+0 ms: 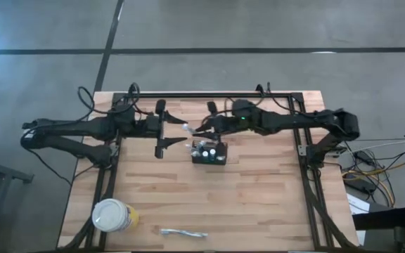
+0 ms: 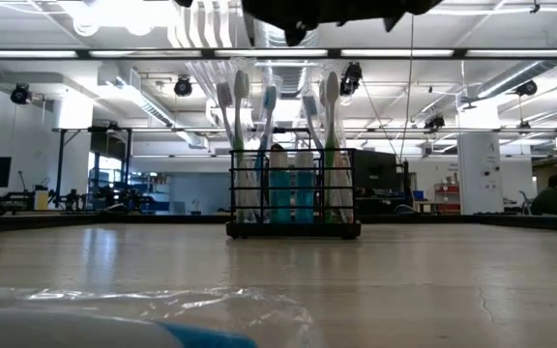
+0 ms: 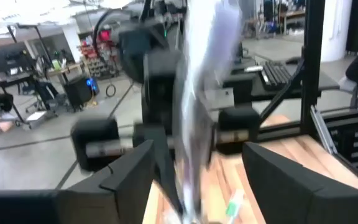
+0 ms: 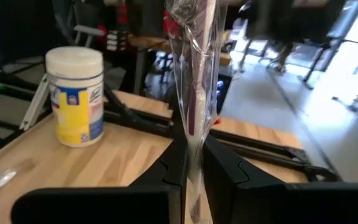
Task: Pick & Place toothbrushing station
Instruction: Put the purple toothbrush into the wire organizer
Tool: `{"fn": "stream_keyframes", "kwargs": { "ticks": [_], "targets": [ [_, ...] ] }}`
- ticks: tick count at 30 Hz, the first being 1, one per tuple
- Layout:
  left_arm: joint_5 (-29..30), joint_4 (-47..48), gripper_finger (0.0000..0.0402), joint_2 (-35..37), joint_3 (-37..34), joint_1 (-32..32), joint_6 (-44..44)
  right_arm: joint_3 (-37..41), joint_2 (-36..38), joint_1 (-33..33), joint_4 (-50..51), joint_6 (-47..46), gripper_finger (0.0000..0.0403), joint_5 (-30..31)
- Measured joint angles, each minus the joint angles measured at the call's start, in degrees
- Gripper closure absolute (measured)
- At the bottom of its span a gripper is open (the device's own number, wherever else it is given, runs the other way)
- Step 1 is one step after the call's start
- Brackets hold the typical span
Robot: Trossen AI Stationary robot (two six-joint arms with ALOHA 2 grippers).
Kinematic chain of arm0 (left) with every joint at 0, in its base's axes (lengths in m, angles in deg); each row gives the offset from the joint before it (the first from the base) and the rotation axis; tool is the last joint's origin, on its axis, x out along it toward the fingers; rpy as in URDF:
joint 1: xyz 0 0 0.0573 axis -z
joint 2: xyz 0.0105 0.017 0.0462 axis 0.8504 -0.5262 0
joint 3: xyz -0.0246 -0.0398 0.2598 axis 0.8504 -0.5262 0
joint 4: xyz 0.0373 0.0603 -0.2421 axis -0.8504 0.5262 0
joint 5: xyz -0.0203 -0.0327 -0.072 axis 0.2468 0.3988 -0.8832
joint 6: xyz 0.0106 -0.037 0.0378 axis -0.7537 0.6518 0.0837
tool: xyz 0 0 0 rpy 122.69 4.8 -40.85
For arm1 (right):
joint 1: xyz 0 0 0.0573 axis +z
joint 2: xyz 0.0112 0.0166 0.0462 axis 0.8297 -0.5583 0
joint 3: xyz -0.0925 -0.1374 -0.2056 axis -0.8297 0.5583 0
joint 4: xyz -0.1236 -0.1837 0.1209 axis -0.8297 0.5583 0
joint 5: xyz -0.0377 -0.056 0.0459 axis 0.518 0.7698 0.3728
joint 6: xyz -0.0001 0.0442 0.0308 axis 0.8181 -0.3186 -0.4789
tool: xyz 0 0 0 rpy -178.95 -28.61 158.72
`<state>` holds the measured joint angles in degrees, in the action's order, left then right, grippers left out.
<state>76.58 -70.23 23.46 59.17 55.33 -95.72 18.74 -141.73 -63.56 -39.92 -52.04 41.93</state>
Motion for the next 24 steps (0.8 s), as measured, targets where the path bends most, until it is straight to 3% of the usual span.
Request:
{"fn": "stream_keyframes", "kwargs": {
  "ticks": [6,15,19,24],
  "targets": [
    [0.13,-0.26,0.0150,0.05,-0.07,-0.31,-0.28,-5.04,-4.68,-0.03,0.71,0.35,0.0374,-1.77],
    [0.64,-0.71,0.0179,0.98,-0.17,-0.35,-0.27,-5.88,-5.19,-0.15,-0.12,0.70,0.0374,-1.73],
    [0.68,-1.55,0.0213,0.97,-0.17,-0.35,-0.07,-5.88,-5.19,-0.17,-0.76,0.72,0.0374,-1.72],
    [0.64,-1.65,0.0292,0.75,-0.17,-0.33,-0.40,-5.84,-5.19,-0.17,-0.73,0.88,0.0374,-1.72]
  ]
}}
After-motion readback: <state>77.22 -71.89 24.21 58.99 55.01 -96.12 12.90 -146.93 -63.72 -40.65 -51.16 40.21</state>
